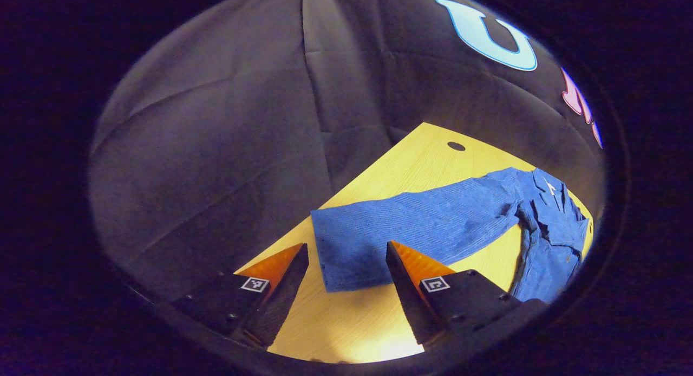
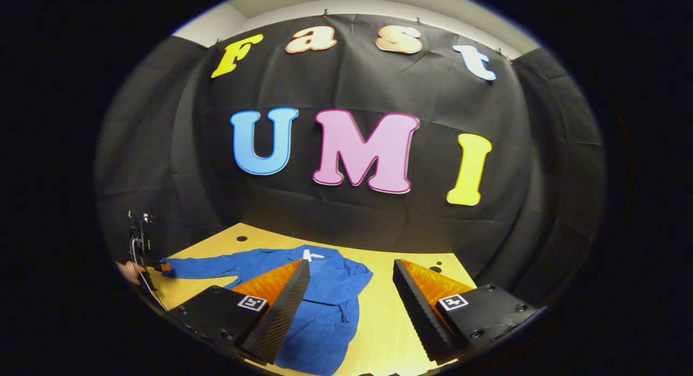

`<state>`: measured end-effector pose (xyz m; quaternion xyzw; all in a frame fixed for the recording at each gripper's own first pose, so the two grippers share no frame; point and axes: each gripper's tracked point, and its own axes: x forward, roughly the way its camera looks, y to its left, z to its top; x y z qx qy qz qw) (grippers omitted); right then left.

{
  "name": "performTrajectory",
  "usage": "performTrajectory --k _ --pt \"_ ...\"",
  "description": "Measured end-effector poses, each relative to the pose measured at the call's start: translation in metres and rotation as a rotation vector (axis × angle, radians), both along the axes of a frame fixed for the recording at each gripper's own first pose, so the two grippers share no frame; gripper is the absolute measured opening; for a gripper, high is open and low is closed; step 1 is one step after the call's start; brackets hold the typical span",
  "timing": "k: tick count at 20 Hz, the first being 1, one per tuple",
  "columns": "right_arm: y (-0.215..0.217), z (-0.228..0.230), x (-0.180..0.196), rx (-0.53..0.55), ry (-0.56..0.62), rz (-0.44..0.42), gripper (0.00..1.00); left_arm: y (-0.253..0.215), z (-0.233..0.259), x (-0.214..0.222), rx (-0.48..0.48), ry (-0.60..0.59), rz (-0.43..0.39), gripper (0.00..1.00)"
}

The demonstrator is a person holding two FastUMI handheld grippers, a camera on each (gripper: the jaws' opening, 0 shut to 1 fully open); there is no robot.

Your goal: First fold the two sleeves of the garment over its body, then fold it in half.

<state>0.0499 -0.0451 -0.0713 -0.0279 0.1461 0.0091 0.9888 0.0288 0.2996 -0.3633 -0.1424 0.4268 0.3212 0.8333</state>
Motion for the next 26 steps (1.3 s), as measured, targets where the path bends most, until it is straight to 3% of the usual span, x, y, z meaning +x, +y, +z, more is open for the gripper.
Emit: performTrajectory --k 5,9,11,12,13,17,19,23,26 --pt "-0.021 0.025 -0.032 -0.057 -0.044 -0.083 0.97 -0.001 -0.009 0.015 -0.021 0.101 0.002 0.84" --pt "-0.033 0.018 -0.050 -0.088 -0.051 -0.124 0.96 0.008 -0.013 0.019 -0.086 0.067 0.048 0.84" --pt "-0.031 0.008 -0.055 -0.075 -0.026 -0.120 0.96 0.011 -0.014 0.017 -0.097 0.075 0.023 0.79" --pt "-0.032 0.002 -0.057 -0.070 -0.013 -0.118 0.92 0.004 -0.013 0.022 -0.105 0.077 0.001 0.72" --pt "-0.032 -0.004 -0.058 -0.063 0.001 -0.115 0.96 0.002 -0.014 0.028 -0.113 0.072 -0.024 0.61" --pt "-0.027 -0.024 -0.054 -0.019 0.076 -0.099 0.96 0.001 -0.010 0.036 -0.178 -0.004 -0.026 0.06" --pt "-0.027 -0.034 -0.050 -0.021 0.090 -0.082 0.96 -0.002 -0.007 0.036 -0.236 -0.044 -0.011 0.00" --pt "-0.024 -0.056 -0.039 0.007 0.139 -0.053 0.96 -0.010 0.005 0.040 -0.268 -0.087 0.024 0.00" --pt "-0.027 -0.063 -0.033 0.029 0.150 -0.056 0.96 -0.033 0.047 0.075 -0.249 -0.188 -0.060 0.00"
